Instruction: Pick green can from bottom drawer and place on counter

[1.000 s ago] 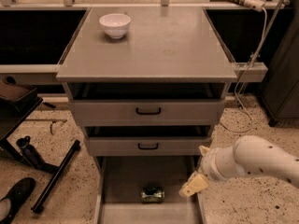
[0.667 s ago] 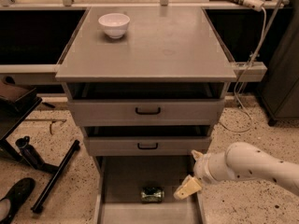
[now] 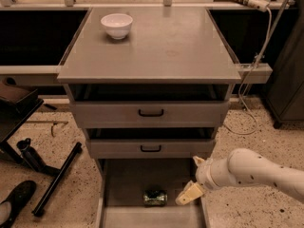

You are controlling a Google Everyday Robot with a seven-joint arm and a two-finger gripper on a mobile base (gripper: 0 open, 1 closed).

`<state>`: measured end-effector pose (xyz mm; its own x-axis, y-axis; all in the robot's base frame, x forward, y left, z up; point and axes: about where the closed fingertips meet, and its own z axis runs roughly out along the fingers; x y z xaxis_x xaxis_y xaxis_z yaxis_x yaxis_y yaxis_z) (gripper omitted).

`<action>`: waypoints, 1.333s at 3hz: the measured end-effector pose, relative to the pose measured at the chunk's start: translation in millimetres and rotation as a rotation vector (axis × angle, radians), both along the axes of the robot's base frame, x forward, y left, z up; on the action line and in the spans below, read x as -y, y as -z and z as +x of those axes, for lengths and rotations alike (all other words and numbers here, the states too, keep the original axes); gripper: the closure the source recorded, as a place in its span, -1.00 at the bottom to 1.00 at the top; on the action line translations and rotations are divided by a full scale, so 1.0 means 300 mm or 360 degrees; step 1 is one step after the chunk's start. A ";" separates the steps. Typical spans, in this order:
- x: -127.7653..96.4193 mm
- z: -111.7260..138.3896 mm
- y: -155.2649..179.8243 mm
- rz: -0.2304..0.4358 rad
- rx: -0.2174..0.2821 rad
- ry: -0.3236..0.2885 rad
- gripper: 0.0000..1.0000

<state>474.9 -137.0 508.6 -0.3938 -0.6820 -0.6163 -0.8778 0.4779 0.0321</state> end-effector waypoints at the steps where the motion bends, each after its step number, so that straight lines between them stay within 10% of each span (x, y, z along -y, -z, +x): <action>1: -0.008 -0.006 0.194 -0.0007 -0.0022 0.0019 -1.00; 3: 0.011 0.072 0.560 0.0007 0.0099 0.0238 -1.00; 4: 0.010 0.072 0.560 0.0007 0.0099 0.0237 -1.00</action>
Offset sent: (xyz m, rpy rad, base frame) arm 0.0354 -0.0215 -0.1828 -0.0445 -0.1192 -0.2052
